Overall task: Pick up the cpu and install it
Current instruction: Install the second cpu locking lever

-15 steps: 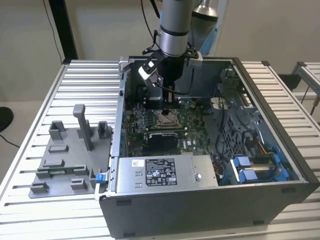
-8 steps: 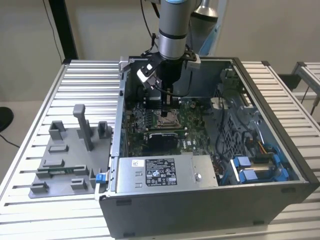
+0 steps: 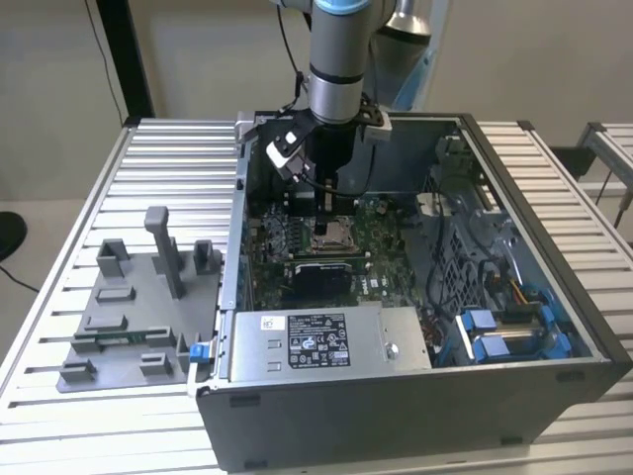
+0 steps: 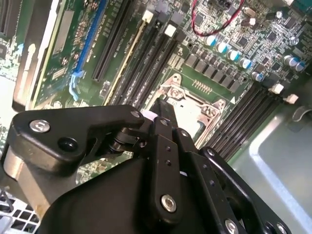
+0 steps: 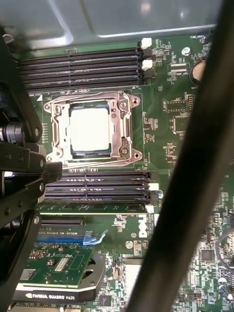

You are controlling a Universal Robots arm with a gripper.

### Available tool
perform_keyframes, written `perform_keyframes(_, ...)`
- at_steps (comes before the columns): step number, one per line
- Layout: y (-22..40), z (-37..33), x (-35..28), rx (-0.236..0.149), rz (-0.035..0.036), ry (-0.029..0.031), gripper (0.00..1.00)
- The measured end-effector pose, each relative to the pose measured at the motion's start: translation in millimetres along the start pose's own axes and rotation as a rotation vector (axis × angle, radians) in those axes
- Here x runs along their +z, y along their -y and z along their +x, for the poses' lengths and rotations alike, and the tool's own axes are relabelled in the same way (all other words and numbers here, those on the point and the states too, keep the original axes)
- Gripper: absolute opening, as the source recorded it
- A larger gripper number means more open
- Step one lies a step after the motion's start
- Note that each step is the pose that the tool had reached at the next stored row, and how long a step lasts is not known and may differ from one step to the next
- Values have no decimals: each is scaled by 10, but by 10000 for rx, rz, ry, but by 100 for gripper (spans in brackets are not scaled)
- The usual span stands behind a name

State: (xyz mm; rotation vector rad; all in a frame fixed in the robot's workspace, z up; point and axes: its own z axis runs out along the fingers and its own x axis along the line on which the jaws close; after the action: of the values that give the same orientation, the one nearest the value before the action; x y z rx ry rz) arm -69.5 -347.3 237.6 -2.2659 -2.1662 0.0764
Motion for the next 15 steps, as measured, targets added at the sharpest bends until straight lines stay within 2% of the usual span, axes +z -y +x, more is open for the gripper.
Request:
perform_keyframes(9,26,0,50,1,-39,-4,0)
perform_keyframes(12,41,-2,63,2,-98,-19,0)
perform_keyframes(15,55,-4,79,4,-223,-58,0)
